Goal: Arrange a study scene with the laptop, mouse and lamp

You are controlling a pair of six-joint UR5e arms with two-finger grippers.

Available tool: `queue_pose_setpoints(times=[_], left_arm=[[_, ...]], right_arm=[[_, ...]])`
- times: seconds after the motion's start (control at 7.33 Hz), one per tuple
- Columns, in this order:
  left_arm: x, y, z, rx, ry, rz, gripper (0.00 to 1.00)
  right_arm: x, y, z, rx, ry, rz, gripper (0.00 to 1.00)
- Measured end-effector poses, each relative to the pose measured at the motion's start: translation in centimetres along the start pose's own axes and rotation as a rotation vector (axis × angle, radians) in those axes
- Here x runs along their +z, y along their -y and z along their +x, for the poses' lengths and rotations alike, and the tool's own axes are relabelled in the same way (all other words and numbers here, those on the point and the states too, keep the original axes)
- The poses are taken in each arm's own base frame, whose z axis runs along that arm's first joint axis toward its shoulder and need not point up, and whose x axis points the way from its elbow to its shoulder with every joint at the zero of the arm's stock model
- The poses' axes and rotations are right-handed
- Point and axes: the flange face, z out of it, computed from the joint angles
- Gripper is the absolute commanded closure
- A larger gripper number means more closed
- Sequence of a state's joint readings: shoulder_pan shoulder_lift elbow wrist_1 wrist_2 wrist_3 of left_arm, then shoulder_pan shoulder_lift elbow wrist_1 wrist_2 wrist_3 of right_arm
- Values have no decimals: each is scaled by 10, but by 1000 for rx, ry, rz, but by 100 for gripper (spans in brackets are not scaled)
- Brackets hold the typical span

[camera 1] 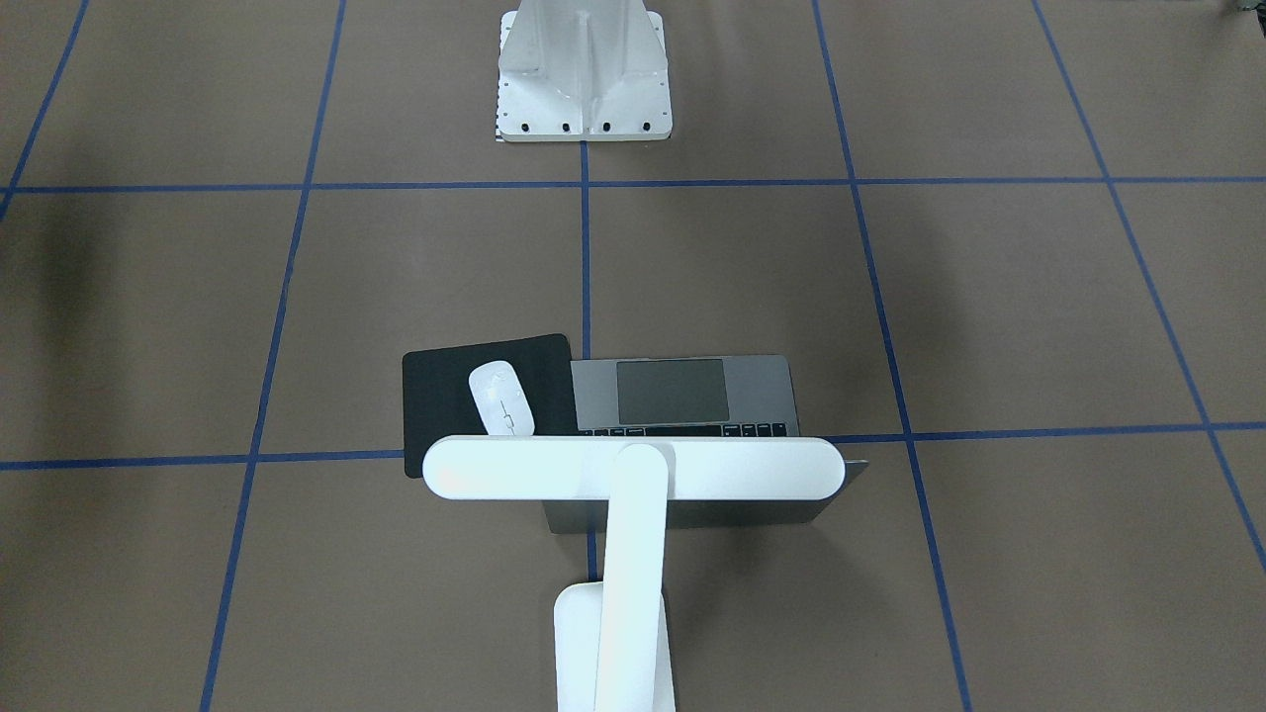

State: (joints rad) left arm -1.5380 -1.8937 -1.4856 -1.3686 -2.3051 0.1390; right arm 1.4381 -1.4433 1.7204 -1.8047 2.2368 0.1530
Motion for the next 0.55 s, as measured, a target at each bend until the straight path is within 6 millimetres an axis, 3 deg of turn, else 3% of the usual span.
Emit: queue_pose_setpoints(times=[0.27,0.55], left_arm=[[2,-23,-78,33,-11,-14,1],[3,-48,-129,32,-19,-17,1]], right_arm=[[3,0,13,16,0,-2,0],[13,4,53,27,1,-10,0]])
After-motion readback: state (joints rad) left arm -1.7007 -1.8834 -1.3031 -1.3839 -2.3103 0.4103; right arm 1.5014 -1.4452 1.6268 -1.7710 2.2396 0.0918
